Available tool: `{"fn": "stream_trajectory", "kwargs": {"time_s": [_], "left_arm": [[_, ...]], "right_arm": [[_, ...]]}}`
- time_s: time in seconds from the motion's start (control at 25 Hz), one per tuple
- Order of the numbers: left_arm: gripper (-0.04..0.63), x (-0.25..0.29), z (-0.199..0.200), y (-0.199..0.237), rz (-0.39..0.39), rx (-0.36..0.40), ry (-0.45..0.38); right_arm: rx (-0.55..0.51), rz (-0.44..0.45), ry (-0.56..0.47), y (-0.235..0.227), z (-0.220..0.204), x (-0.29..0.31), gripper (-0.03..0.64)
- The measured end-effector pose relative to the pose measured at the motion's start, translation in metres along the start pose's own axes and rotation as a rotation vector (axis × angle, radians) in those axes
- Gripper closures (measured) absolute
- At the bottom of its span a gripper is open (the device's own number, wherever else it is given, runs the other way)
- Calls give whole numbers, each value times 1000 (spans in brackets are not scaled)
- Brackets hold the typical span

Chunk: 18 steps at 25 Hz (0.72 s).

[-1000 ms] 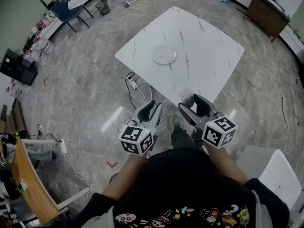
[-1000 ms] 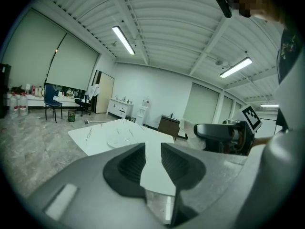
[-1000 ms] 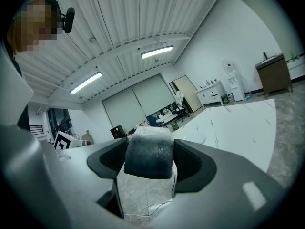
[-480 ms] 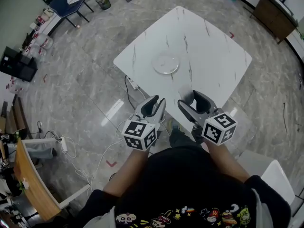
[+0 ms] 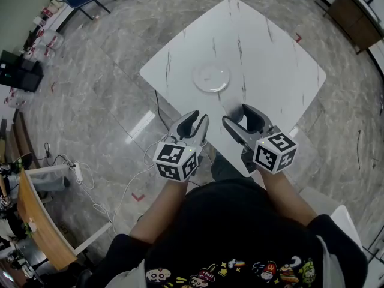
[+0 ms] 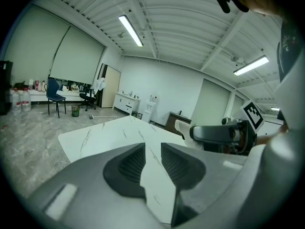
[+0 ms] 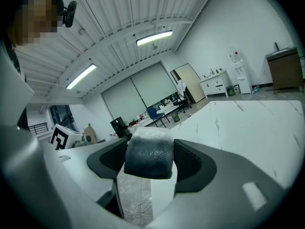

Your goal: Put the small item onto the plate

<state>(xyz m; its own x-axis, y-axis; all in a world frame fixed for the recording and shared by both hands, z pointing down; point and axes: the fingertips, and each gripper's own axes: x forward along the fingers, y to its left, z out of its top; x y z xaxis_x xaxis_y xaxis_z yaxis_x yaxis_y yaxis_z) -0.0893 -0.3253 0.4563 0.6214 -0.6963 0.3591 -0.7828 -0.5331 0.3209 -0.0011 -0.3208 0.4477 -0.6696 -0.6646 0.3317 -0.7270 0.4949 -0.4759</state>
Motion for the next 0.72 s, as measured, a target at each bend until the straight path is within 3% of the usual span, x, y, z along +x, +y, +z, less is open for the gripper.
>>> {"fn": "stream_trajectory", "kwargs": {"time_s": [0.72], "left_arm": [[399, 86, -32, 70, 88, -55, 78]], "right_arm": [[-43, -12, 133, -92, -18, 112, 285]]}}
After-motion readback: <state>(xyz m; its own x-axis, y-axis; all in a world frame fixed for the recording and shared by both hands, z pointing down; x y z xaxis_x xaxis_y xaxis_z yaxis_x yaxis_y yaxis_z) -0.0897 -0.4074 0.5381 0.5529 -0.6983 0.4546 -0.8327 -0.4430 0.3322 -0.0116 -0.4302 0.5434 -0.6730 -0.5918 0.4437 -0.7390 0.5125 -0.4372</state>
